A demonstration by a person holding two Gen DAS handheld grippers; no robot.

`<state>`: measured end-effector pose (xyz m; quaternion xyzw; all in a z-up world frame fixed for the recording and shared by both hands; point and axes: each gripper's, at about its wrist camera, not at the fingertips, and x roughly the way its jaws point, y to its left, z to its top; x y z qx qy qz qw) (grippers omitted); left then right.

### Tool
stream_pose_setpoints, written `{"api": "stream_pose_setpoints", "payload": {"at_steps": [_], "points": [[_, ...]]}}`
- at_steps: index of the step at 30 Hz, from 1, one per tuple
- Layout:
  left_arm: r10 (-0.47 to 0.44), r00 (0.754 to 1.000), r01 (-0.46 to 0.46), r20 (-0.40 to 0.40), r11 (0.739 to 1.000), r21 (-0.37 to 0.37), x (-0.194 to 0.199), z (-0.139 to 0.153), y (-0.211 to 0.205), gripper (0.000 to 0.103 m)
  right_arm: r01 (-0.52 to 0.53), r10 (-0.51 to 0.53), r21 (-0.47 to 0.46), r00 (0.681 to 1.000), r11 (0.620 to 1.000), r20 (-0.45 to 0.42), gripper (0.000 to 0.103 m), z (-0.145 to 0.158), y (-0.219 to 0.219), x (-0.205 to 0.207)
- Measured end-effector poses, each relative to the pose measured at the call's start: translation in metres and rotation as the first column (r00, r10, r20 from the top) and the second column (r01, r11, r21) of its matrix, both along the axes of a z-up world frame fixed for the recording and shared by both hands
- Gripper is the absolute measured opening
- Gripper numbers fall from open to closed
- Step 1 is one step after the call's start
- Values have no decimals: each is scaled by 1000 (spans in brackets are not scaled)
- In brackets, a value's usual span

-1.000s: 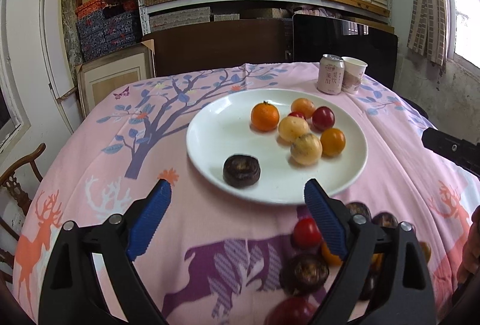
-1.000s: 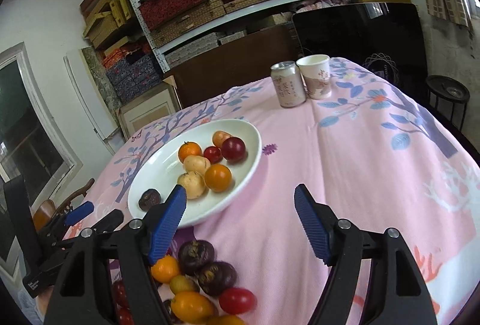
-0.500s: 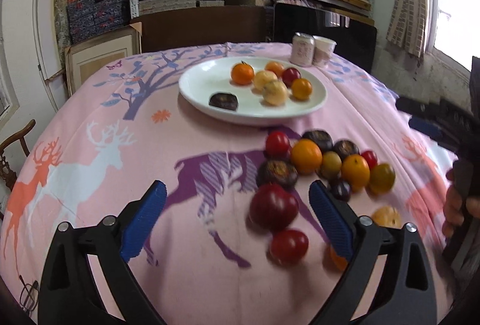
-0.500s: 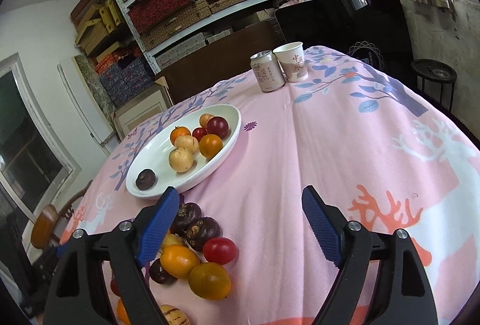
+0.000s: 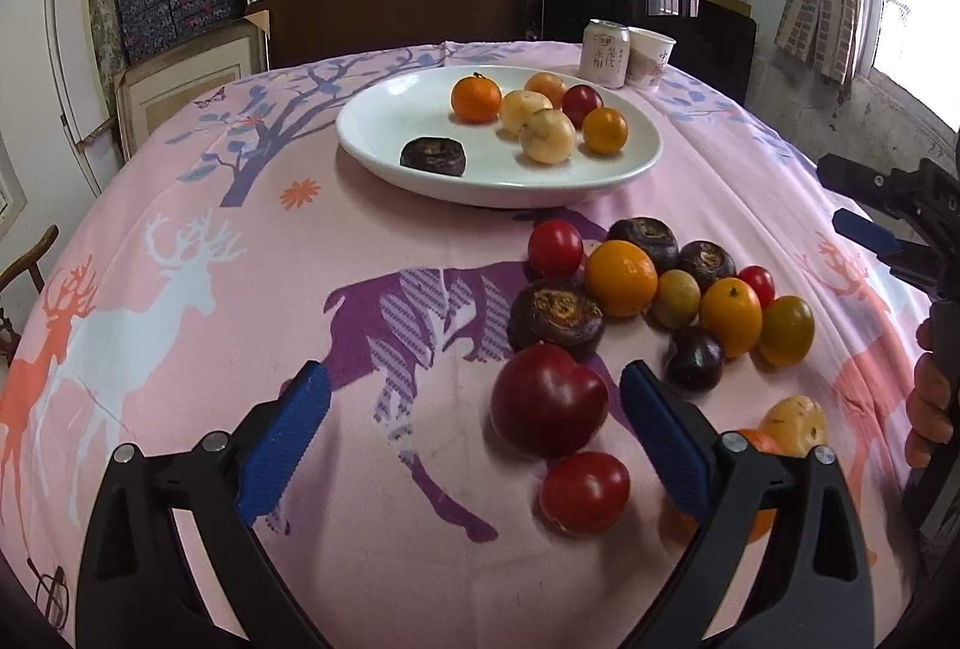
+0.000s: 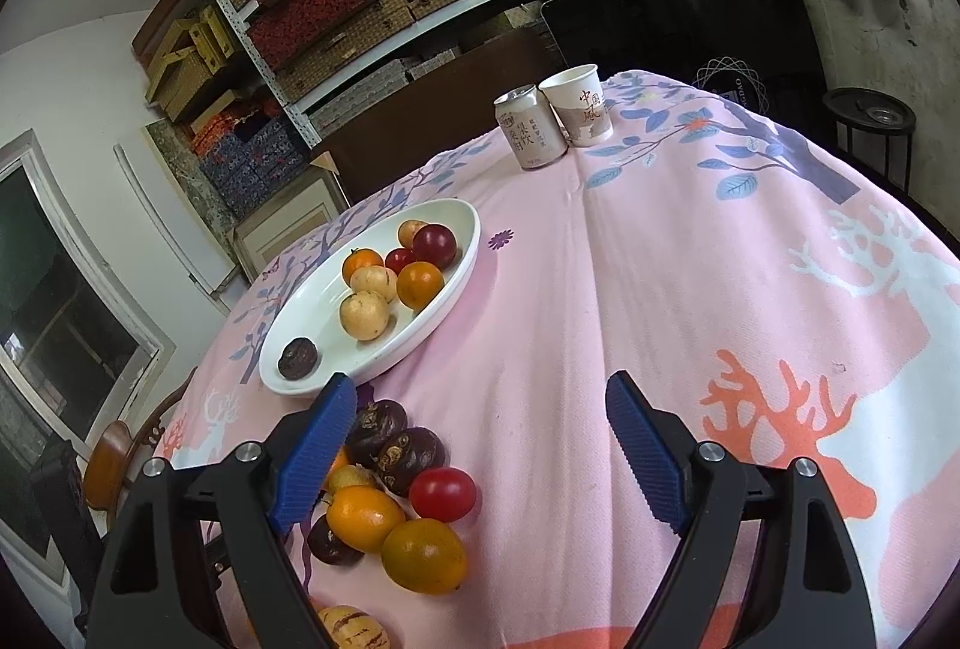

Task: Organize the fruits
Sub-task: 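Grasp a large red tomato with the left gripper while the right grasps a yellow tomato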

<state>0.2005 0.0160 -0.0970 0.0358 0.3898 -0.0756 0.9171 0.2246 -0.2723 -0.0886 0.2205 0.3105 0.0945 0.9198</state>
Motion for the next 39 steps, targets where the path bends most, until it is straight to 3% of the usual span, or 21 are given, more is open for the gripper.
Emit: {"api": "stream_pose_setpoints", "payload": {"at_steps": [4,7,13,17,22,24,27,29,32,39], "points": [[-53,998,51,-38,997,-55,6,-2,-1,71,-2,2,-2,1000,1000,-4,86,-1,1,1],[-77,995,74,-56,995,-60,9,-5,-5,65,-1,1,-2,1000,1000,-3,86,-1,2,0],[-141,984,128,-113,985,-119,17,-14,-10,41,-6,6,-7,1000,1000,-14,86,-4,5,2],[-119,987,105,-108,986,-127,15,-14,-6,41,-19,18,-19,999,1000,-29,86,-7,8,4],[0,997,-10,-76,991,-132,15,-8,18,41,-90,87,-31,994,995,-72,86,-13,16,-2],[23,997,-33,-77,991,-131,16,-8,23,41,-129,120,-83,987,988,-102,85,-18,26,-8],[16,997,-26,-76,992,-127,16,-6,23,41,-196,178,-132,974,972,-138,72,-24,41,-16],[8,997,-17,-72,993,-121,14,-6,22,41,-213,196,-134,972,968,-131,69,-23,44,-18],[8,997,-17,-72,993,-120,13,-6,23,41,-226,207,-114,966,967,-154,56,-26,42,-16],[5,997,-14,-80,994,-109,12,-8,19,41,-279,252,-137,950,950,-186,53,-30,53,-16]]}}
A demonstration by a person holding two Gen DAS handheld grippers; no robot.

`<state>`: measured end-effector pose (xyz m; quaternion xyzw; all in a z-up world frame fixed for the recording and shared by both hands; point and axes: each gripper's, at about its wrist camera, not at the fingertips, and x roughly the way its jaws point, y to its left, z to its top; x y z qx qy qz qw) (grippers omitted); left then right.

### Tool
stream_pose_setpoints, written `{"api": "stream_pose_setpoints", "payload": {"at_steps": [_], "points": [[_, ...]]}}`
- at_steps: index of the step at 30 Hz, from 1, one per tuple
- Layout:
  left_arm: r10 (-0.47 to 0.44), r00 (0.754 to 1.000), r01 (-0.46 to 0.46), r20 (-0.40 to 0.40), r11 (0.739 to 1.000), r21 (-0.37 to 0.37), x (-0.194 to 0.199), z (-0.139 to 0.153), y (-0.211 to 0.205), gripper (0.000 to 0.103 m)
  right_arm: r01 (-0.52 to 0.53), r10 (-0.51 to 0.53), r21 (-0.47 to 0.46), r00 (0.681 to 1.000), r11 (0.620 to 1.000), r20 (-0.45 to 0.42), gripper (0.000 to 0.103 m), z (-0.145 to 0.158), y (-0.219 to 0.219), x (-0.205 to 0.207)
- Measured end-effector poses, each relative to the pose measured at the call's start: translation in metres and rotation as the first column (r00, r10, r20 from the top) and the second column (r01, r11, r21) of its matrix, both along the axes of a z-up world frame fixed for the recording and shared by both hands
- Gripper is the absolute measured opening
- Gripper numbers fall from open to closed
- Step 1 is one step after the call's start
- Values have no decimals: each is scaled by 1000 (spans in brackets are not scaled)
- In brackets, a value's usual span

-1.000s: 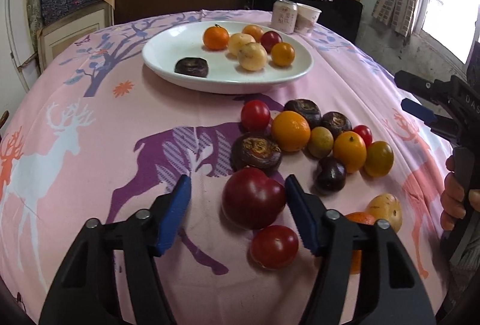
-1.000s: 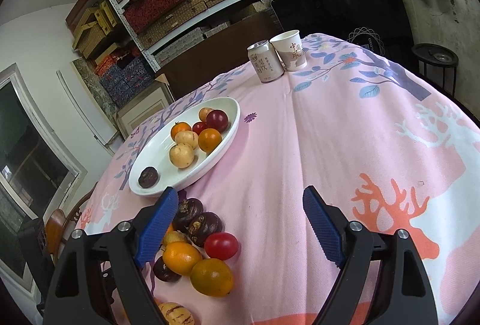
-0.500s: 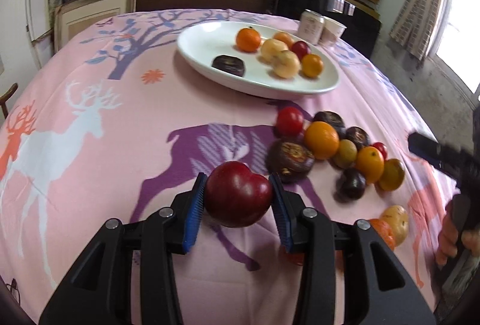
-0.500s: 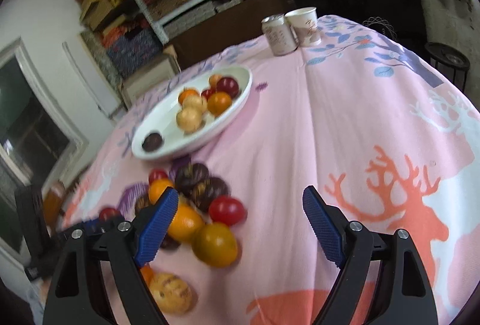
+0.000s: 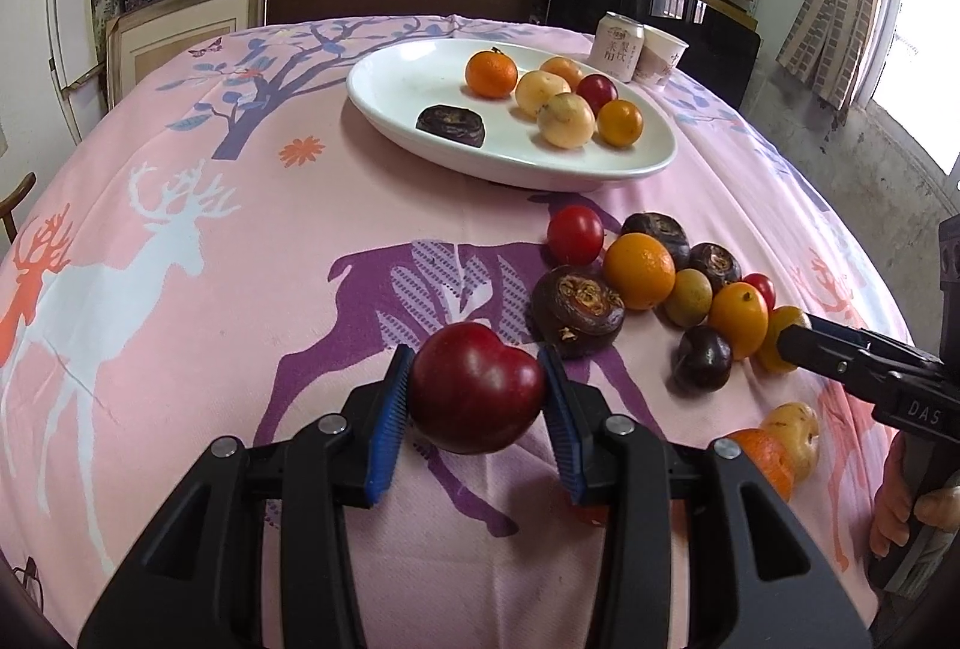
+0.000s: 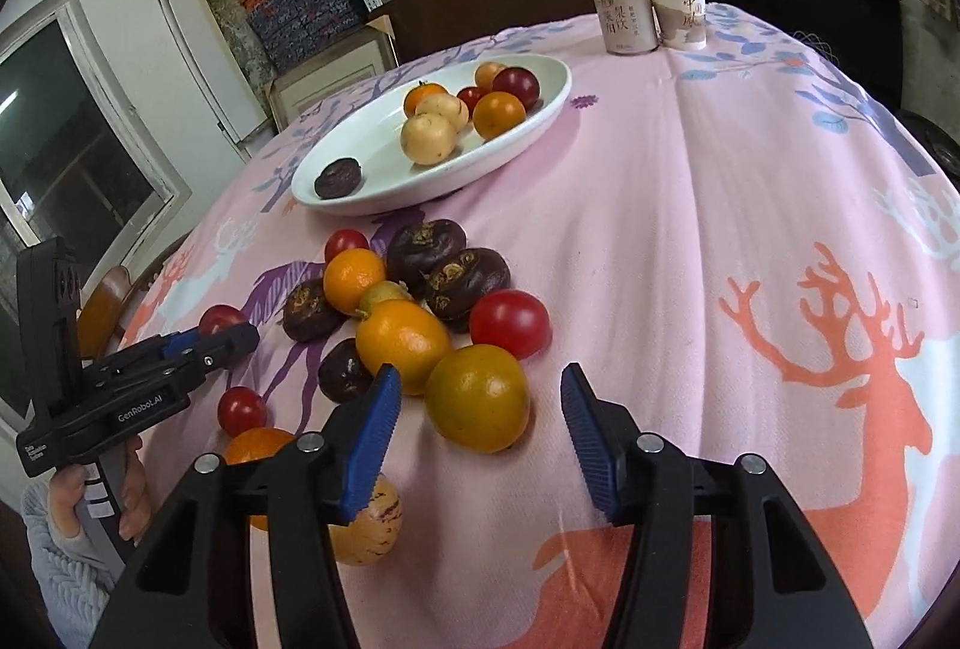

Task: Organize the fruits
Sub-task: 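Grasp a large red tomato with the left gripper while the right grasps a yellow tomato, then carry both tomatoes onto the white plate and open both grippers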

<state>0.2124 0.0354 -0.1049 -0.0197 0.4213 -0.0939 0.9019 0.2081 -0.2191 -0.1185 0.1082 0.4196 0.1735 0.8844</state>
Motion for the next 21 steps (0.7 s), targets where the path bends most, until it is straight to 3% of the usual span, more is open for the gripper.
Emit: {"api": "stream_pose_setpoints", "payload": {"at_steps": [5,21], "points": [[1,1000,-1,-13,1000,3,1,-2,0,41,-25,26,3,999,1000,-33,37,-4,3,3],[15,999,-14,29,1000,-20,-1,5,4,41,-10,9,60,1000,998,13,37,5,-6,-4]]}}
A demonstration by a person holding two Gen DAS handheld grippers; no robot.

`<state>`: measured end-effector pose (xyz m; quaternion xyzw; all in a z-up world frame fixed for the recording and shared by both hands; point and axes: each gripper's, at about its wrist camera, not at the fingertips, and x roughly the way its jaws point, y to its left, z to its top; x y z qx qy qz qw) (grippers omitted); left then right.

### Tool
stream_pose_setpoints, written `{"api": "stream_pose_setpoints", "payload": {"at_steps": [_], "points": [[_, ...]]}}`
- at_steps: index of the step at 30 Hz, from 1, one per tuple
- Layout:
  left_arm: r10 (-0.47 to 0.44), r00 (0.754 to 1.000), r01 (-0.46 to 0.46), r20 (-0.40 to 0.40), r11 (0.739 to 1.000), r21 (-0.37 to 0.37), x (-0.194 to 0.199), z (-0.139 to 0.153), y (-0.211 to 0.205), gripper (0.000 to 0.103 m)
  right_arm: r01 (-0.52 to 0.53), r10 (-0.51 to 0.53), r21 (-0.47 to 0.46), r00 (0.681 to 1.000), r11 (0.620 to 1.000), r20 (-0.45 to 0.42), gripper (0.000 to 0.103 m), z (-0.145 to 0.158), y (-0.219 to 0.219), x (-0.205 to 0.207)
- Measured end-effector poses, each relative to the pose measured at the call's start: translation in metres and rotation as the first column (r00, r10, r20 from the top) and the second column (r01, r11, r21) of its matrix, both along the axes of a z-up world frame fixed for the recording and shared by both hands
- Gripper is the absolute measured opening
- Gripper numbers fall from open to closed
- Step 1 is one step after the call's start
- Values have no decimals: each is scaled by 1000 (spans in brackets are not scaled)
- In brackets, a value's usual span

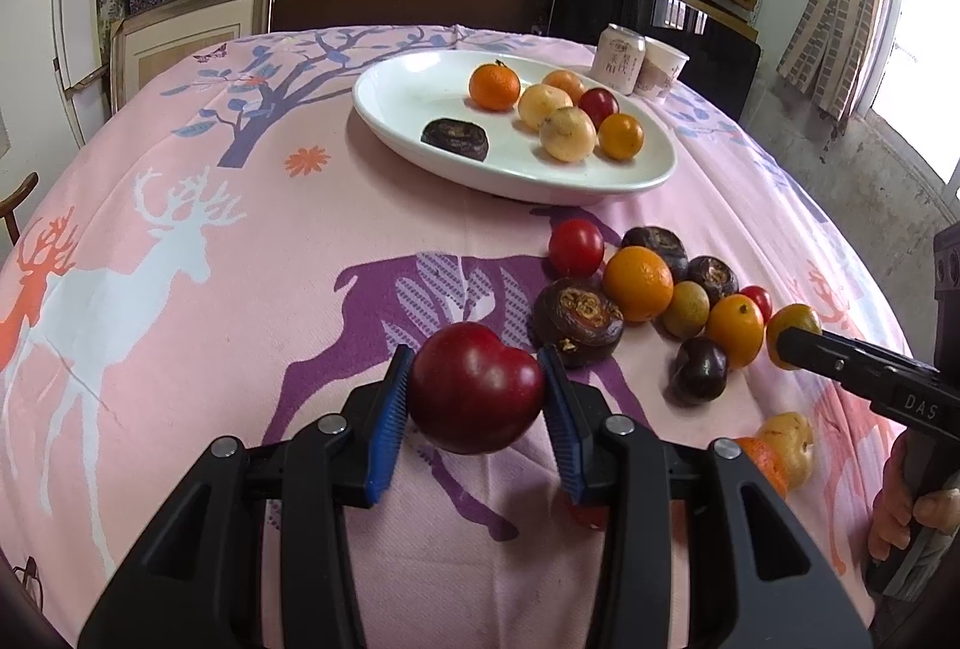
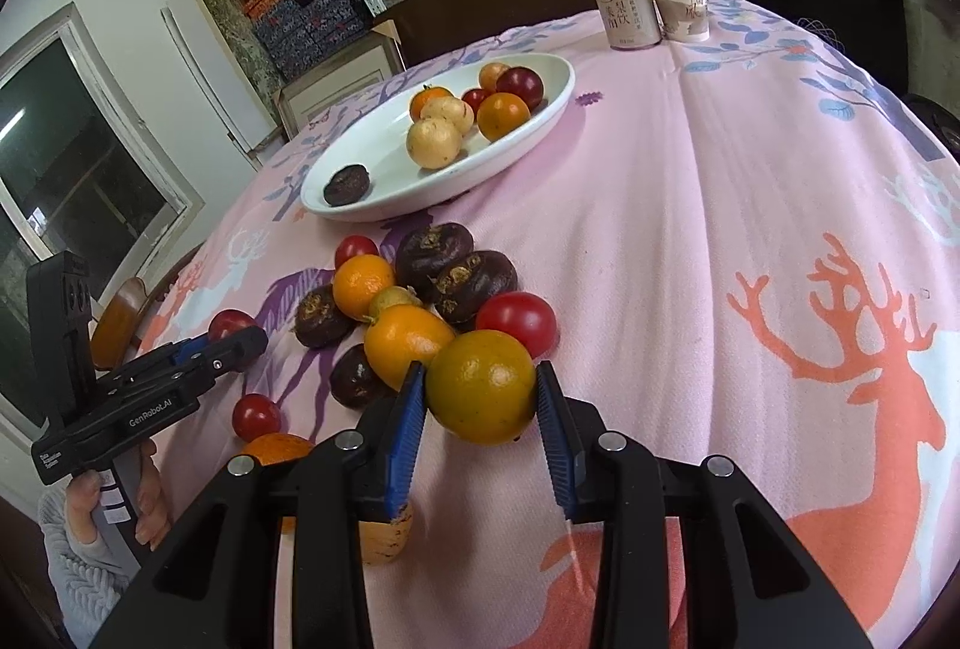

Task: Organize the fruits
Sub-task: 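Carry both tomatoes onto the white plate and open both grippers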

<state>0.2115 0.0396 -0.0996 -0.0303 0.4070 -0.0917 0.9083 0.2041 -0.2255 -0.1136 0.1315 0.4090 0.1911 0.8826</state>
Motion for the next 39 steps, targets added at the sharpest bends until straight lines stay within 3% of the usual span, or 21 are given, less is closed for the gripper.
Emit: {"api": "stream_pose_setpoints", "payload": {"at_steps": [4,7,13,16,23,29,32,35,39], "points": [[13,1000,-13,-2,999,-46,9,12,6,41,-4,3,17,1000,1000,23,37,6,-2,-2],[16,1000,-15,22,1000,-9,23,28,4,41,-5,4,50,1000,999,28,37,17,-5,4],[39,996,-38,85,999,-16,73,62,-1,41,-23,21,17,994,1000,103,37,73,9,43],[59,994,-56,88,998,-38,103,69,-2,41,-31,30,6,991,1000,127,37,87,23,70],[84,994,-86,68,996,33,165,53,-11,41,-60,65,-51,992,997,112,37,64,59,118],[92,995,-94,46,995,39,195,33,-11,42,-72,81,-89,992,993,97,38,46,71,126],[91,995,-93,51,994,48,198,27,-11,54,-75,84,-88,991,993,103,54,43,73,127],[102,992,-108,77,992,70,197,29,-12,62,-59,75,-123,989,991,127,55,43,73,123],[106,988,-117,110,989,92,192,32,-14,69,-50,64,-103,988,993,138,60,44,67,117]]}}
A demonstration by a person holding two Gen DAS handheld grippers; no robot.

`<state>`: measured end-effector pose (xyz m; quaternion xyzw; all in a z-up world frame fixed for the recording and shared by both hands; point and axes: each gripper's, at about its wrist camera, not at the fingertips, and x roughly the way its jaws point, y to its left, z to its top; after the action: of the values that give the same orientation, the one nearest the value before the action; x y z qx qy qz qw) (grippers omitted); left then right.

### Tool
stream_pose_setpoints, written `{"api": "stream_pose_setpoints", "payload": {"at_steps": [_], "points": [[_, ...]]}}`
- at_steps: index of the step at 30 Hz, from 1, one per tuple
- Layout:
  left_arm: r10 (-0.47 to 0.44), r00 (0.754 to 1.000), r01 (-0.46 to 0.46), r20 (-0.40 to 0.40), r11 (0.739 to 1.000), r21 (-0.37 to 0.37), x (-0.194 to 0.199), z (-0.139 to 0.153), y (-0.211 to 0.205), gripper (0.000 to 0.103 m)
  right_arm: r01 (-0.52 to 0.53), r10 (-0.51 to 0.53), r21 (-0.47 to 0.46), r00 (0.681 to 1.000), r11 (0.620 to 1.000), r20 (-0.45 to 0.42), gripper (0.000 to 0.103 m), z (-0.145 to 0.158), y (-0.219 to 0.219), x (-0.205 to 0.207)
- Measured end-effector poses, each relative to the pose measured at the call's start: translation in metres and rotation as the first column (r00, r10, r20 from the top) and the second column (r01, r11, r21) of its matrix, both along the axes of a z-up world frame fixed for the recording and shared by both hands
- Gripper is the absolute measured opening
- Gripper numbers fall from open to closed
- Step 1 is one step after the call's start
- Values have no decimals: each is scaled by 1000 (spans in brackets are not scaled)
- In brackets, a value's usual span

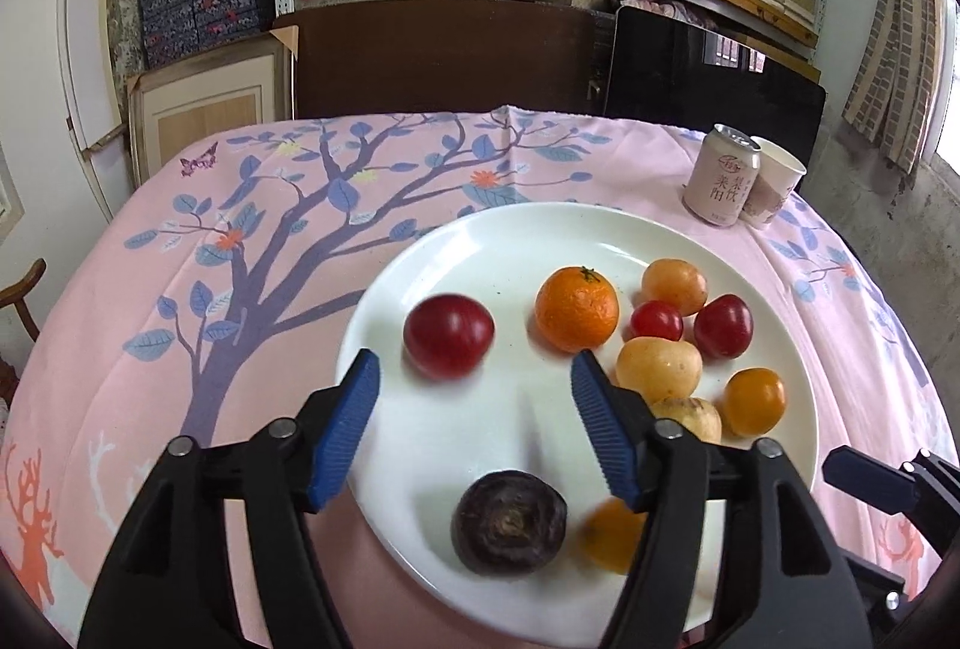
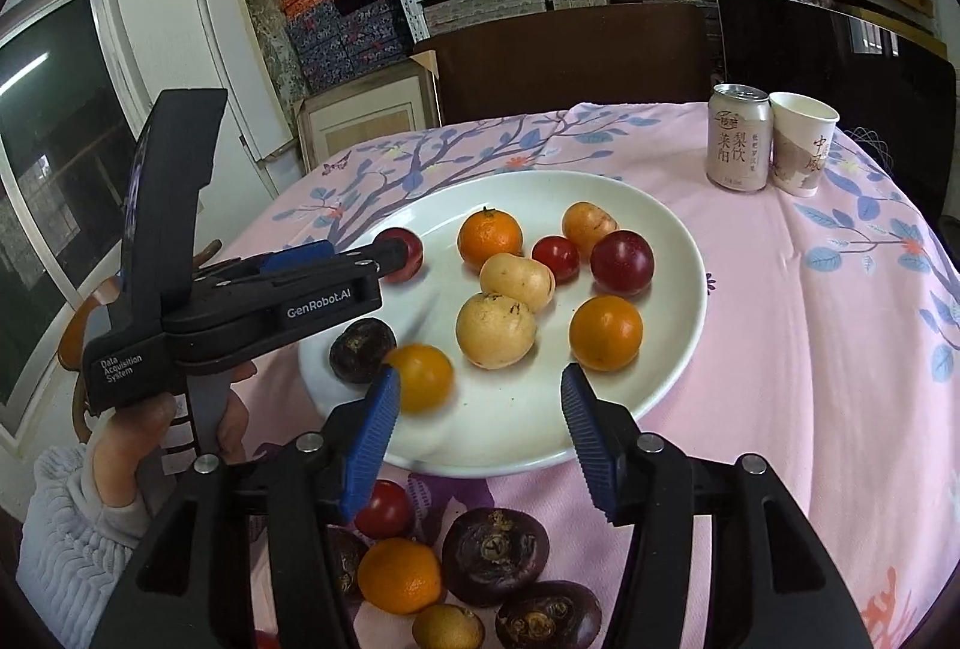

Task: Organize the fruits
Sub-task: 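Carry both tomatoes onto the white plate and open both grippers, then move both open grippers back toward the fruit pile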

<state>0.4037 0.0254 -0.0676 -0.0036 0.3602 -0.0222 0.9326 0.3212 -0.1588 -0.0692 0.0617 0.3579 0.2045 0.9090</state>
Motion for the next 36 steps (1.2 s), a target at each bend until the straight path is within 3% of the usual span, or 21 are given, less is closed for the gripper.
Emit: {"api": "stream_pose_setpoints", "payload": {"at_steps": [2,11,25,28,36], "points": [[9,1000,-10,22,1000,20,-4,2,-2,73,8,-8,-6,1000,1000,9,61,0,-2,-3],[4,998,-9,56,997,82,-16,7,-13,76,37,-37,12,999,999,21,63,5,-14,-5],[2,995,-11,95,995,102,-47,18,-16,84,51,-52,33,998,998,29,64,10,-20,-11],[6,992,-22,124,991,132,-60,21,-19,89,63,-65,50,997,997,35,71,11,-23,-15],[18,989,-37,145,991,129,-107,23,-13,95,119,-124,122,992,985,35,72,11,-46,-32]]}}
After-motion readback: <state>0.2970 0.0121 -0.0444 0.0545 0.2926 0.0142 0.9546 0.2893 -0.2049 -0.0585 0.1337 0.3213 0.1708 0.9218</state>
